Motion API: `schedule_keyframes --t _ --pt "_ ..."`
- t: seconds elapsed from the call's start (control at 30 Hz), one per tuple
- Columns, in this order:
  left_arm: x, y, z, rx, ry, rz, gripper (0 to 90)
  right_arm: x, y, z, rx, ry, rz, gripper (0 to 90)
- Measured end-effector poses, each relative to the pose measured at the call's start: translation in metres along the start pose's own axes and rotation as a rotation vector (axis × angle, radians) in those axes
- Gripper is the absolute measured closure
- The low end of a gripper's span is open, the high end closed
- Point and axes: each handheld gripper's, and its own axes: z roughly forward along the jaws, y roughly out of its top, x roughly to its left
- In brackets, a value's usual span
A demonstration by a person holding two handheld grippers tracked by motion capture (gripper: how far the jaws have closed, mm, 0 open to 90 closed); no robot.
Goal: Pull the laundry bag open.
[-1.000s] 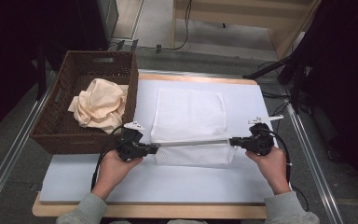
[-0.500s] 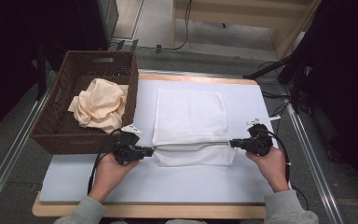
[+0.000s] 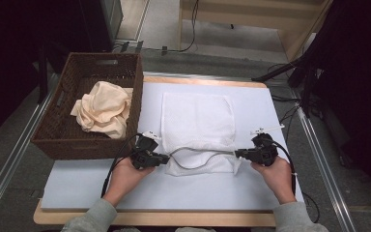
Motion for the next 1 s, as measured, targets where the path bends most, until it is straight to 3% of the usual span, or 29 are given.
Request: schedule_keyframes --t 0.47,0.63,0.77,0.97,1.0 --pt "-0.005 0.014 0.017 0.019 -0.041 0.021 85.9 0.014 -0.007 0.009 0.021 0.023 0.006 84.7" --pt "-0.005 0.016 0.021 0.011 -0.068 0.011 85.7 0.022 -0.007 0.014 0.002 0.059 0.003 84.3" --pt "-0.004 0.017 0.022 0.021 -0.069 0.003 84.1 0.027 -0.006 0.015 0.008 0.048 -0.013 82.1" --pt "0.0 0.017 0.012 -0.008 -0.069 -0.01 72.2 0.024 -0.007 0.0 -0.073 0.033 -0.009 68.8" --pt "0.002 0.016 0.009 -0.012 -0.077 -0.02 69.4 0.024 -0.007 -0.004 -0.112 0.035 -0.012 60.2"
